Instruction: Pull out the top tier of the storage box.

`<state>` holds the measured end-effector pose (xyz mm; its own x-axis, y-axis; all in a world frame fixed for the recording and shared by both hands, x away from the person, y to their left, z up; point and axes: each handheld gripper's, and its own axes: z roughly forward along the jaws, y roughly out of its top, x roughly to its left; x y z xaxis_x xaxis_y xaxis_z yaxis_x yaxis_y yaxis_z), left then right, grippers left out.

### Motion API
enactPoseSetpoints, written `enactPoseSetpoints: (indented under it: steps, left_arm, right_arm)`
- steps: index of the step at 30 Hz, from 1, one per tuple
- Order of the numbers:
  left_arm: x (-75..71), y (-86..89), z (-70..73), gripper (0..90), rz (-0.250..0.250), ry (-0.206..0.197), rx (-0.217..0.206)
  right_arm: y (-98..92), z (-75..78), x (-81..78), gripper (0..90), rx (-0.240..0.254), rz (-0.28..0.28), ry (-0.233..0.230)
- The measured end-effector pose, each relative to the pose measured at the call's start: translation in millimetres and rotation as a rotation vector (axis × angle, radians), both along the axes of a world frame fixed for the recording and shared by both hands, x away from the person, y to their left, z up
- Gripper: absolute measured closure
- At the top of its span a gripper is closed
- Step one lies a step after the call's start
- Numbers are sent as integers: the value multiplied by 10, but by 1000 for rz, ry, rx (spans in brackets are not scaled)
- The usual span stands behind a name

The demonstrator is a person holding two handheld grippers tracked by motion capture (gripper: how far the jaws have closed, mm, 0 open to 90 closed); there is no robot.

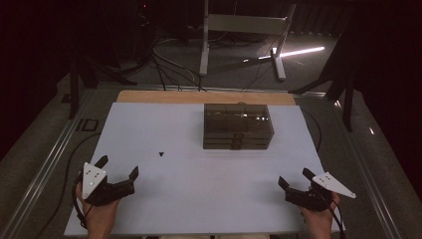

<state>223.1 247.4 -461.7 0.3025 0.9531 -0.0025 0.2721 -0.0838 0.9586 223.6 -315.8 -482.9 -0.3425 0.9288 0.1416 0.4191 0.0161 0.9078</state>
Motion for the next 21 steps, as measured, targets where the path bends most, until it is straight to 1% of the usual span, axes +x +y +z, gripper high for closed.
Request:
enactPoseSetpoints:
  steps: [4,6,10,15,21]
  left_arm:
    - [11,21,-12,4,4,8,-24]
    - [17,24,-18,4,3,13,-32]
    - [16,27,-20,4,4,15,-34]
    - [10,30,-20,4,4,14,-38]
    - [16,18,-29,4,1,17,-37]
  right_arm:
    - [29,1,8,19,-8,-1,2]
    - [48,9,9,20,-21,-3,-2]
    - [89,34,5,19,-36,-1,-8]
    - [143,69,11,20,-38,5,-14]
    - [201,98,40,19,-35,13,-11]
